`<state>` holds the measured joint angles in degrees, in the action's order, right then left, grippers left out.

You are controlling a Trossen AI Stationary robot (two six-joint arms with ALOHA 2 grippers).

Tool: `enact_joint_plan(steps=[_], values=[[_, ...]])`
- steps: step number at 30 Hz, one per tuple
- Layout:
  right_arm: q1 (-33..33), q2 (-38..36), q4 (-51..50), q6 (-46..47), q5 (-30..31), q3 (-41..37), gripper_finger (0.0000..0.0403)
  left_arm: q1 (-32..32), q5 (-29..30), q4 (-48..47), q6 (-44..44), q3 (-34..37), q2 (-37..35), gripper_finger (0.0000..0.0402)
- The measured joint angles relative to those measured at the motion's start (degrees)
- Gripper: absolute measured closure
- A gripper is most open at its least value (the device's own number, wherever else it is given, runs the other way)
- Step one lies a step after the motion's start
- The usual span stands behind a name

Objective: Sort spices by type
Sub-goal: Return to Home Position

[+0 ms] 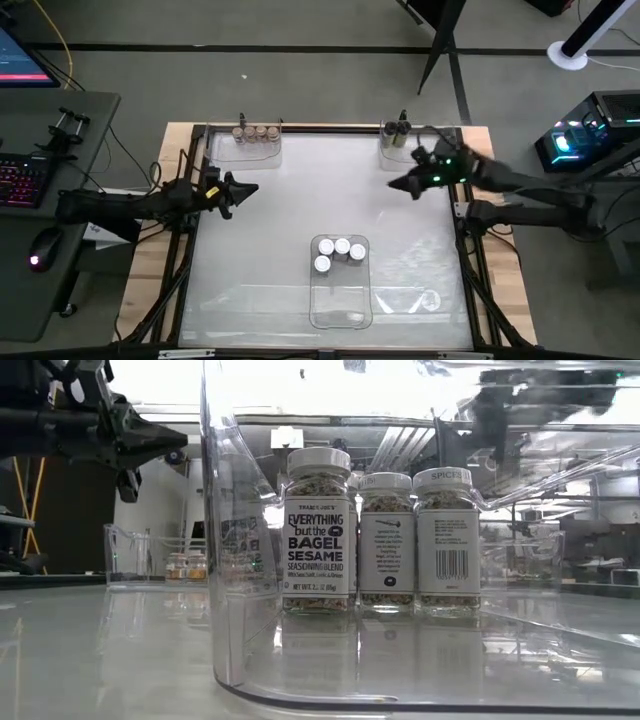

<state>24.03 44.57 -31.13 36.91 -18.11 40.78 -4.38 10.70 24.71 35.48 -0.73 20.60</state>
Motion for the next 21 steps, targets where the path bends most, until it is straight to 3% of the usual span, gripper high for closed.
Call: enact_joint_plan(steps=[5,9,13,17,21], values=[[-1.43,6.63,52.71,6.62,-6.12,-16.54,0.0403,-0.02,0.0,-0.07,-1.81,0.0,0.0,0.0395],[-7.5,10.06,71.27,4.37,-7.17,-19.78,0.0403,-0.02,0.0,-0.07,-2.09,0.0,0.0,0.0395],[-17.18,7.52,69.89,-0.05,-6.85,-19.92,0.0403,-0.02,0.0,-0.07,-2.11,0.0,0.0,0.0395],[-27.41,1.77,58.11,-4.96,1.7,-19.94,0.0403,-0.02,0.0,-0.07,-2.13,0.0,0.0,0.0395],[-33.38,-6.49,43.18,-8.25,10.29,-19.98,0.0403,-0.02,0.0,-0.07,-2.16,0.0,0.0,0.0395]])
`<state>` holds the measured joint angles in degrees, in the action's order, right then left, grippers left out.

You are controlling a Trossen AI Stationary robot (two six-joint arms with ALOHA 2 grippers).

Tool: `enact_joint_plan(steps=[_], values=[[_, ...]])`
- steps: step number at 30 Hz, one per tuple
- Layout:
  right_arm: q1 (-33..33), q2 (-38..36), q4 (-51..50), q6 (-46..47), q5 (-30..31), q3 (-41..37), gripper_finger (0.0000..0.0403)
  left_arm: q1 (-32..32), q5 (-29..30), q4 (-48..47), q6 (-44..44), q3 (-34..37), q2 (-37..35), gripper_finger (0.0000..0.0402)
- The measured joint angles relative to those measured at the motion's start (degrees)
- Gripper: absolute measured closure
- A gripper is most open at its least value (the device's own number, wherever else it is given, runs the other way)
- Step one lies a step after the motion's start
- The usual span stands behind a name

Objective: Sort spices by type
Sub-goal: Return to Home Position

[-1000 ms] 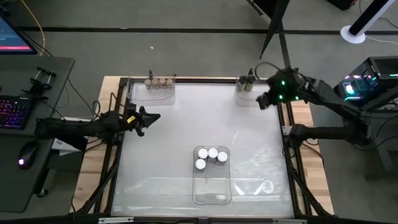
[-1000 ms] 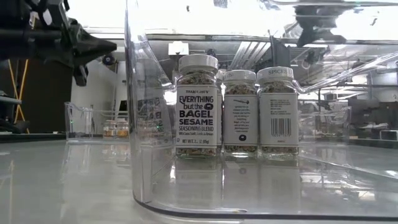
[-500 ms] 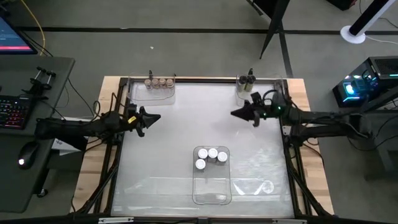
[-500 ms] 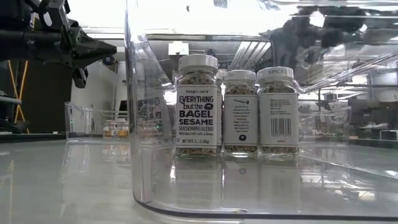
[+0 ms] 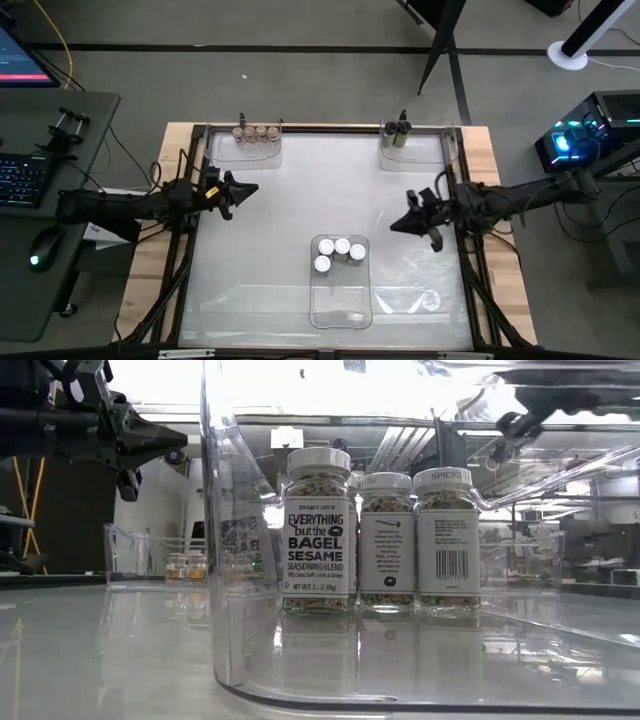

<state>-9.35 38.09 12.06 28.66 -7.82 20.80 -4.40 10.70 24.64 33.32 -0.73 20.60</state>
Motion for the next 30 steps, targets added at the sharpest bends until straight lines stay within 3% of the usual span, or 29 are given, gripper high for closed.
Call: enact_joint_plan(steps=[5,10,15,19,22,30], values=[[0.8,-9.21,-10.88,-5.69,3.98,0.0,0.0403,0.0,0.0,0.0,0.02,-0.02,0.0,0.0395],[7.75,-9.74,-11.09,-9.48,2.38,-0.13,0.0403,0.0,0.0,0.0,-0.05,-0.02,0.0,0.0395],[14.32,-8.75,1.0,-6.13,-6.97,-8.17,0.0403,0.0,0.0,0.0,-0.06,-0.02,0.0,0.0395],[15.0,-9.64,15.62,0.56,-7.56,-16.47,0.0403,0.0,0.0,0.0,-0.08,-0.02,0.0,0.0395],[14.26,-10.3,22.72,0.58,-5.98,-20.04,0.0403,0.0,0.0,0.0,0.0,-0.02,0.0,0.0395],[14.14,-10.36,7.0,-9.42,-3.96,-20.11,0.0402,0.0,0.0,0.0,0.02,-0.04,0.0,0.0395]])
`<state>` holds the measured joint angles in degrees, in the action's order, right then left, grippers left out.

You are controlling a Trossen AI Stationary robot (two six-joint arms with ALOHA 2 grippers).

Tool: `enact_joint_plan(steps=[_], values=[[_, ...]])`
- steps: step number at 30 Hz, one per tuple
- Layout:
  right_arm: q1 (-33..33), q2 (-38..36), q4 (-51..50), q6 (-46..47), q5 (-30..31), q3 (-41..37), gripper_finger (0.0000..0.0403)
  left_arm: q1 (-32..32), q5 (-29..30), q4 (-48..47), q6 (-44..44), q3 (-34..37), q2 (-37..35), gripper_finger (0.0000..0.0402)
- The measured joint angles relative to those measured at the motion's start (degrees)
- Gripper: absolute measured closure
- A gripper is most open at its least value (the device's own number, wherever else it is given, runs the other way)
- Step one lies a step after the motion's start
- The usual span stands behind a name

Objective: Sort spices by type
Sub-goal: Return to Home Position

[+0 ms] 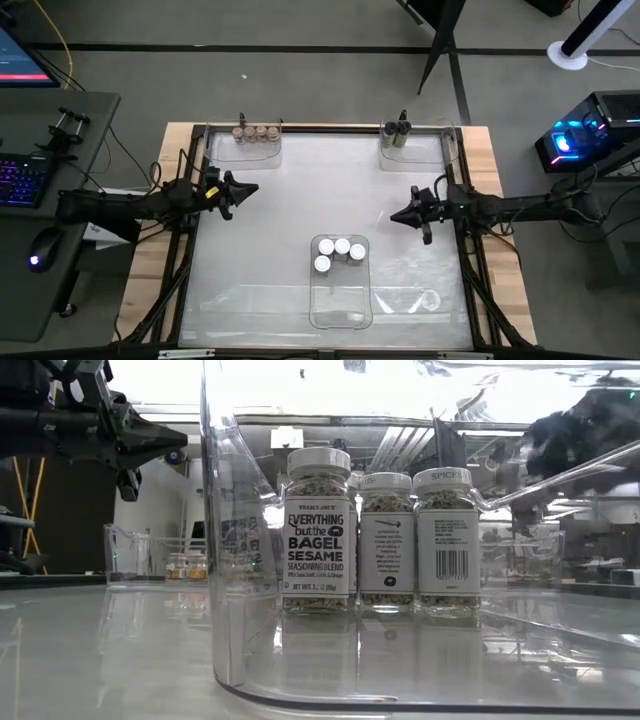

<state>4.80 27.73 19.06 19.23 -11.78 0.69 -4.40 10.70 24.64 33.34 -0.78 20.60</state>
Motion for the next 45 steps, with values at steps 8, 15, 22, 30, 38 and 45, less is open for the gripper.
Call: enact_joint_plan(steps=[8,15,22,30,38,45], values=[[0.0,0.02,-13.65,0.19,0.01,0.0,0.0401,-0.01,-0.02,-0.04,0.0,0.0,0.01,0.0395],[-0.13,-10.75,-17.05,0.19,0.36,0.04,0.0401,-0.02,0.01,-0.83,0.01,0.0,0.0,0.0395],[0.21,-27.55,-17.13,0.19,0.35,0.04,0.04,-0.13,0.15,-5.17,-0.14,0.0,-6.03,0.0395],[1.24,-27.71,-11.73,0.21,-0.69,-0.02,0.04,-2.51,0.23,-15.13,-0.08,-0.08,-20.57,0.0395],[1.6,-27.14,-13.84,0.19,-0.38,-0.02,0.04,-1.54,-0.01,-22.55,0.01,0.03,-20.37,0.0395],[1.6,-27.02,-15.17,0.19,-0.4,-0.02,0.04,-0.83,-0.02,-22.27,-0.04,0.02,-20.41,0.0395]])
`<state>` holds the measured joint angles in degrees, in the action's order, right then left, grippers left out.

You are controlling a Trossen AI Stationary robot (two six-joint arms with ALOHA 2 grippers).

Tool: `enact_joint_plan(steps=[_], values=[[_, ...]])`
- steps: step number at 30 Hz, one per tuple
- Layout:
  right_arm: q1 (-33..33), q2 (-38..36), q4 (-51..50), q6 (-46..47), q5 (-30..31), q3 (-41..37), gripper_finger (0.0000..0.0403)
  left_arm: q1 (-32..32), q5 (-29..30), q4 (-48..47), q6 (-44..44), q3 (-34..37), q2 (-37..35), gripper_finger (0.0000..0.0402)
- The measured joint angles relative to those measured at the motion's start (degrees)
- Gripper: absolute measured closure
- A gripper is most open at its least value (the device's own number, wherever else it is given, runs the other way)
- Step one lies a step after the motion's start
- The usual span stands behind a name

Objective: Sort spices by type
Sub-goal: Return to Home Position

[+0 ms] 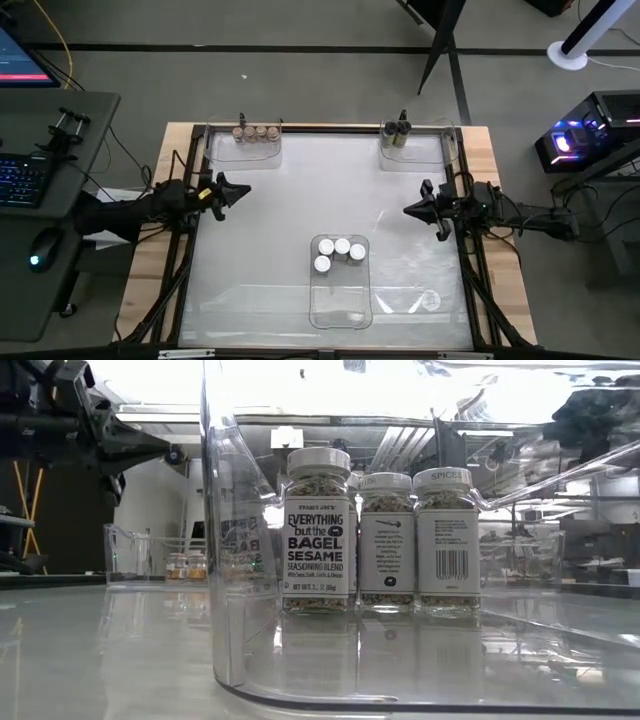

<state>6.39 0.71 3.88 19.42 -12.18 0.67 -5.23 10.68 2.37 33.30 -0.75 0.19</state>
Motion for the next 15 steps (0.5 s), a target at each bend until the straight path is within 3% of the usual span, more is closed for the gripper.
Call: enact_joint_plan(steps=[15], values=[[0.0,0.0,-1.53,0.0,0.02,0.0,0.04,0.02,0.0,-0.04,0.04,0.02,0.02,0.0395]])
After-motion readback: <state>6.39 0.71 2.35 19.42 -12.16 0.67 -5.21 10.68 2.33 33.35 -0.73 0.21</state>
